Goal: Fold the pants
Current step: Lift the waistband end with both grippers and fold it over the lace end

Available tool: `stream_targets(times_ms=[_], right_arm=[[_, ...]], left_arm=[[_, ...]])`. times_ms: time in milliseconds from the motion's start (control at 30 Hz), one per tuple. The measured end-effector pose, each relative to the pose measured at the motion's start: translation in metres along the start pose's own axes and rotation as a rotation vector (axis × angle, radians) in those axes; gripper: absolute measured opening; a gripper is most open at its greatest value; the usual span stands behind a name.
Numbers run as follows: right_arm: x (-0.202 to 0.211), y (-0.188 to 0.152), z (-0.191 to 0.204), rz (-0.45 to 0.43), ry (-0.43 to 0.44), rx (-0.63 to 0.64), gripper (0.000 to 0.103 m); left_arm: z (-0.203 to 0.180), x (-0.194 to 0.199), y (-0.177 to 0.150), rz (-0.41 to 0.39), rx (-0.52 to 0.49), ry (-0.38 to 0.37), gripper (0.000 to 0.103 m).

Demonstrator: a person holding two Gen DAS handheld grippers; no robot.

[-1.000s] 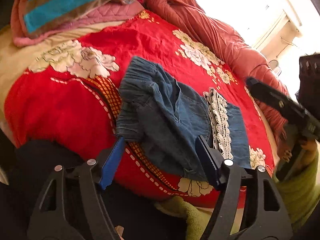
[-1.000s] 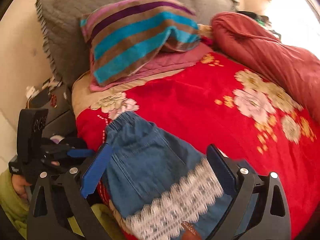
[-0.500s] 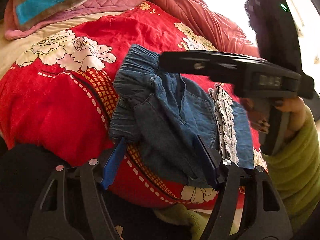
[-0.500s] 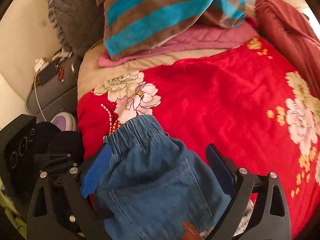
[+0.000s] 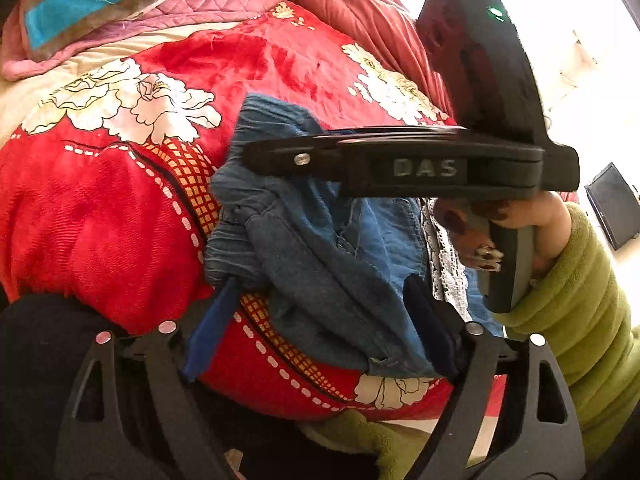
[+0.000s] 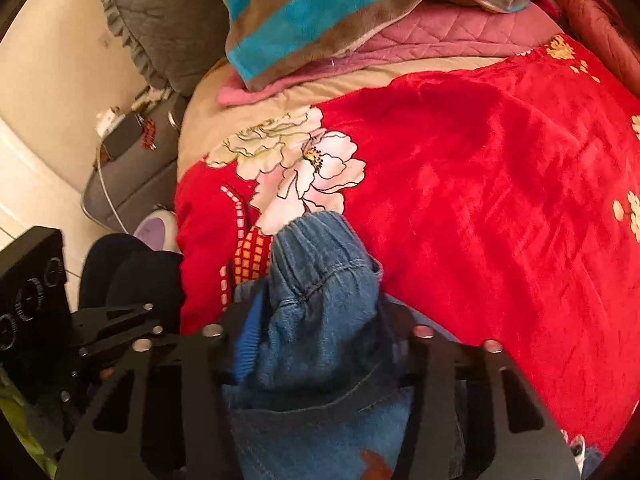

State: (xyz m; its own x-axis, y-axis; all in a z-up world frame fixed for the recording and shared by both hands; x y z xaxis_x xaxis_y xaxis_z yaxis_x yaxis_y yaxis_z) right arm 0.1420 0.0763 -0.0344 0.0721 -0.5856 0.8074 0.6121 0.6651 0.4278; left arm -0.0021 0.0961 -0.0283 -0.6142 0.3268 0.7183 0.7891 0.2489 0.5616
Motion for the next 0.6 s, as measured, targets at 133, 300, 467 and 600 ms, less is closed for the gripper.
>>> stream_targets(times_ms=[133,300,467,600], right_arm=[[0.027,-0.009,-0.005,-0.067,0.030,-0.032,0.026],[0.068,-0.025,-0.010,-0.162,0.072,-0.052,0.026],[0.101,-0.042,-0.013,-0.237,0.083,-0.065,0.026],[0.122,-0.058,-0.022,-0.289,0.093,-0.095,0.026]], left_arm=[[-0.001,0.006,-0.002,-0.021,0.012,0.007,0.080],[-0.007,0.009,-0.001,-0.029,0.004,0.027,0.086],[-0.020,-0.005,0.005,-0.007,-0.023,-0.003,0.090],[-0.040,-0.019,0.013,0.041,-0.044,-0.100,0.090]])
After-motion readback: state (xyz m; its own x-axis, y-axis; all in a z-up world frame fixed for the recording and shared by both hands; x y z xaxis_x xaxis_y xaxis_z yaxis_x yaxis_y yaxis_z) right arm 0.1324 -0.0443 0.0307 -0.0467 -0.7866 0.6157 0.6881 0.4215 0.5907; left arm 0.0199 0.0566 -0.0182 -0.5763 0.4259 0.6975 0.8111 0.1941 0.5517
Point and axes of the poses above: each gripper's, at about its wrist camera, not at the fingertips, and x roughly against the way its jaws point, z to its left, y to its top, the point moved 1 cm from there along -x, roughly the way its jaws point, and after that the axes turned 9 degrees about -x, right-handed, at the moved point
